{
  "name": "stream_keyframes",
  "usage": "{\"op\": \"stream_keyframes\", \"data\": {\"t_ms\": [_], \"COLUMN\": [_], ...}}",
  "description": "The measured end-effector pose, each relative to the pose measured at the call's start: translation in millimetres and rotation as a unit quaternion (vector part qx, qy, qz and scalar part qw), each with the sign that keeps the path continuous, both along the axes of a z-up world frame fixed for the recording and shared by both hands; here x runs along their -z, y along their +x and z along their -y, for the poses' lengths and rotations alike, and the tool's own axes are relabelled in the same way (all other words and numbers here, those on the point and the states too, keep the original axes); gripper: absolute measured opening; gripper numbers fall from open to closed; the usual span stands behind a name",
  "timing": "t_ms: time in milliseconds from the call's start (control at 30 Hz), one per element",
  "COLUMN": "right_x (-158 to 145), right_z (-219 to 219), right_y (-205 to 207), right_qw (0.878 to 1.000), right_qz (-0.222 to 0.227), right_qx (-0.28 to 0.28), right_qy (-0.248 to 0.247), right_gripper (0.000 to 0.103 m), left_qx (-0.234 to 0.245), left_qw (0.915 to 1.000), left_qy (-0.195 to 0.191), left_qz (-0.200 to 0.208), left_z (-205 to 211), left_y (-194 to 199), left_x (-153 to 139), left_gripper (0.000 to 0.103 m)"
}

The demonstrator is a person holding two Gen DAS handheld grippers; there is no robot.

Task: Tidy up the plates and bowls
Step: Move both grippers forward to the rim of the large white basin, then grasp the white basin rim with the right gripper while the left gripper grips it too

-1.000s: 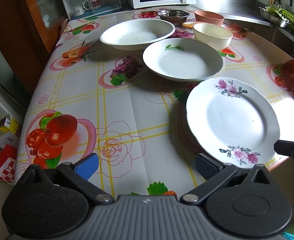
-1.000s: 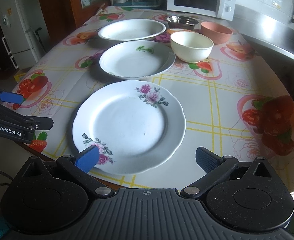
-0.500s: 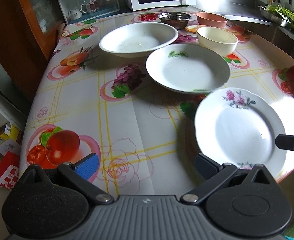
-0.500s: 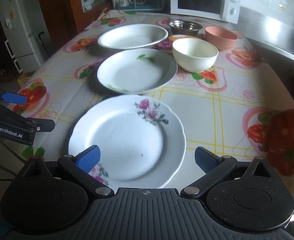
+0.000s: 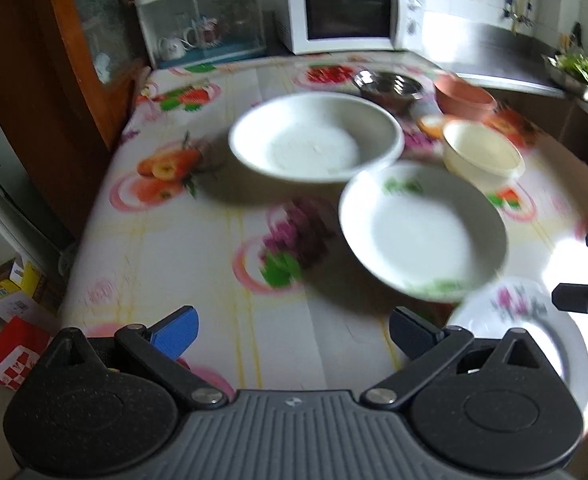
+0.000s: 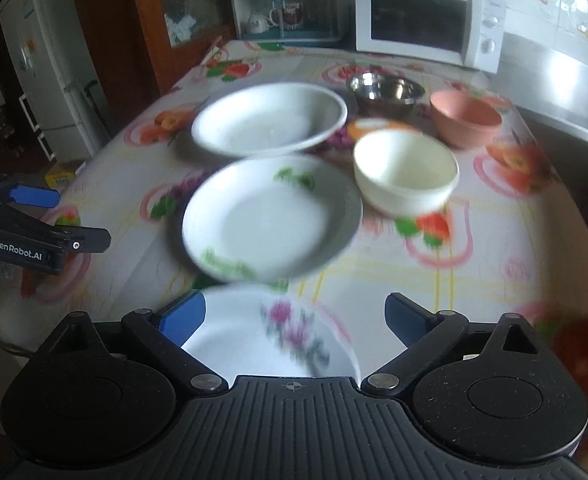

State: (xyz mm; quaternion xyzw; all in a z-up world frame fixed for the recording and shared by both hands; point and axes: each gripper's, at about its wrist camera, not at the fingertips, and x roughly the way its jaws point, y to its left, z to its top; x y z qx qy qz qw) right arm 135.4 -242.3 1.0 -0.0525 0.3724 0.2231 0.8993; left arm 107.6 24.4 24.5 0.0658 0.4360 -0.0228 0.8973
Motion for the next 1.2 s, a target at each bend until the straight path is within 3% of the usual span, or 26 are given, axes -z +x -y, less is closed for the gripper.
{"op": "stream_keyframes", "data": {"t_ms": [233,533,800,933,1200], "right_x": [-20,-33,-23,-14,9], "right_z": [-19,-43,-63,-72,-86], "right_y": [61,143,205,231,268], "right_qw": [1.000,1.000,1.000,1.000,0.998], "right_qz": [0.014,0.010,-0.005,-0.013,-0.043], "right_qx": [-0.012,-0.007,0.008,0.015,0.023], "right_qy": [0.001,0.007,-0.003,-0.016,-0.036], "right_gripper": [0.096,0.091,0.086,0.086,0.086], "left_qx": [-0.018,-0.034,-0.049,-0.062,-0.058], "left_qw": [0.9997,0.9994,0.9985,0.9967,0.9949], "left_qy": [0.006,-0.001,-0.019,-0.046,-0.069], "left_qz": [0.017,0.011,-0.013,-0.024,-0.045], "left_z": [-23,-42,-55,-64,-66], "left_y": [57,130,180,201,230], "left_x": [-18,-11,14,24,43], "left_gripper": [0.098,0.093,0.085,0.082,0.076]}}
